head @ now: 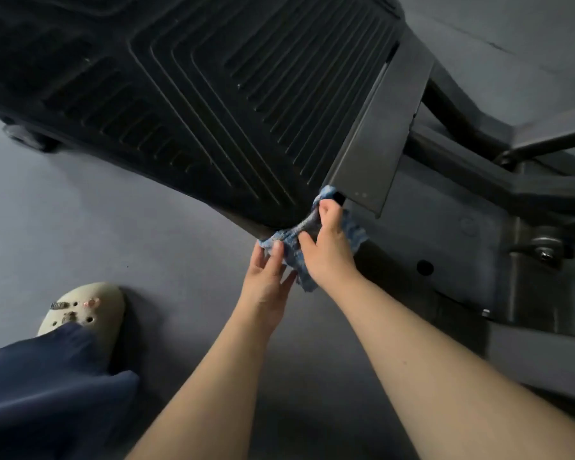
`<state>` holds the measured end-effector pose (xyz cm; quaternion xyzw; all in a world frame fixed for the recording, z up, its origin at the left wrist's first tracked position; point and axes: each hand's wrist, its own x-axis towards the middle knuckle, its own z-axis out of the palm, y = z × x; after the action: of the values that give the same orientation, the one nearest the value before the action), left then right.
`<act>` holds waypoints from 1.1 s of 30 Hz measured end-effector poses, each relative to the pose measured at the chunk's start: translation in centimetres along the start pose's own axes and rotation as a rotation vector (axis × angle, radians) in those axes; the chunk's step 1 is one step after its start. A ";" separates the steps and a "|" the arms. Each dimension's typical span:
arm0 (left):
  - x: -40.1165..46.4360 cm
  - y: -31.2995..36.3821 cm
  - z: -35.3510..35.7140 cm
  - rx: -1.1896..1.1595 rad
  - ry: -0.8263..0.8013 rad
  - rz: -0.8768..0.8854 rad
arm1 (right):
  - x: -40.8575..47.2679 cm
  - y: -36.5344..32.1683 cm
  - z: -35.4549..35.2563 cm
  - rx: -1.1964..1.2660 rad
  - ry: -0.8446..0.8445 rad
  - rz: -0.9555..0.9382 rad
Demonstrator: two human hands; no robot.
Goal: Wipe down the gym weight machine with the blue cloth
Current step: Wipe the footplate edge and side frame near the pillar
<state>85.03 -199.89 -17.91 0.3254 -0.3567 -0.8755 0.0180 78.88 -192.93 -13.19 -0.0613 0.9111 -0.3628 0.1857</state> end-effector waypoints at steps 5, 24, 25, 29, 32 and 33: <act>1.0 -1.2 1.2 -0.018 0.096 0.087 | 1.1 1.7 -0.7 -0.212 -0.136 -0.154; -0.5 -8.1 3.0 0.022 0.045 0.009 | -3.4 11.0 -2.7 -0.555 -0.161 -0.110; -0.1 -7.1 2.7 -0.026 0.052 0.032 | -3.1 10.1 -2.1 -0.563 -0.149 -0.142; 0.8 -4.6 2.2 -0.128 0.079 0.120 | -2.3 7.1 0.4 -0.538 -0.001 -0.210; 0.9 -4.7 2.5 -0.121 0.088 0.098 | -2.3 7.1 0.8 -0.545 0.008 -0.213; 0.8 -5.1 2.6 -0.113 0.093 0.087 | -2.3 7.6 0.7 -0.549 0.009 -0.230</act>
<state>83.91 -194.74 -20.21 0.3482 -0.3196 -0.8765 0.0910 81.49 -187.23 -18.20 -0.2103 0.9631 -0.1219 0.1159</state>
